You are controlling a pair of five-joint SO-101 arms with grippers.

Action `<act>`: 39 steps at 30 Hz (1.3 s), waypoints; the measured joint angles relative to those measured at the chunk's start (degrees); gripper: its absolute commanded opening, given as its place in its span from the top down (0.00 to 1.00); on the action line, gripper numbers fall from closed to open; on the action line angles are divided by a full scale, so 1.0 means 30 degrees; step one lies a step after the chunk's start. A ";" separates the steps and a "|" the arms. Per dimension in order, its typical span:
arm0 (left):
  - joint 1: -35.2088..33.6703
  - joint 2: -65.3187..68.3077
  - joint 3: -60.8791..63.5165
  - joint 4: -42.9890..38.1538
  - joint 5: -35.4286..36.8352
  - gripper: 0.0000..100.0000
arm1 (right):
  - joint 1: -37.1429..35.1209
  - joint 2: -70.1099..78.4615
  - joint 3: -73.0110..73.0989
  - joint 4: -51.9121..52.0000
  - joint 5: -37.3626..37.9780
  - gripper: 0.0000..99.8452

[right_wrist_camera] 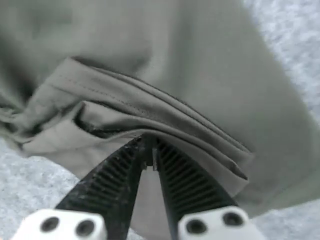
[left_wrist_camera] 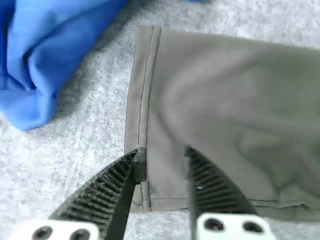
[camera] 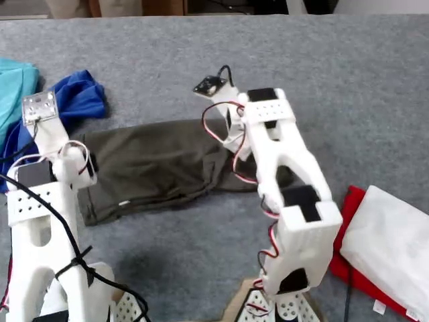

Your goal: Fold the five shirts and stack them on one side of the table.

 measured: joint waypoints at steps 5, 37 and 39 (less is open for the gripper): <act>0.1934 0.1260 -0.0029 0.0234 0.1143 0.84 | 0.1026 0.0703 -0.0059 -0.0234 -0.0059 0.99; 0.3282 0.7062 -0.1729 0.3663 -0.1084 0.92 | 0.1846 -0.2168 -0.1934 0.2579 0.0410 0.99; 0.2725 0.7062 -0.3722 0.4747 -0.1084 0.89 | 0.1846 -0.3370 -0.1934 0.2784 0.0410 0.99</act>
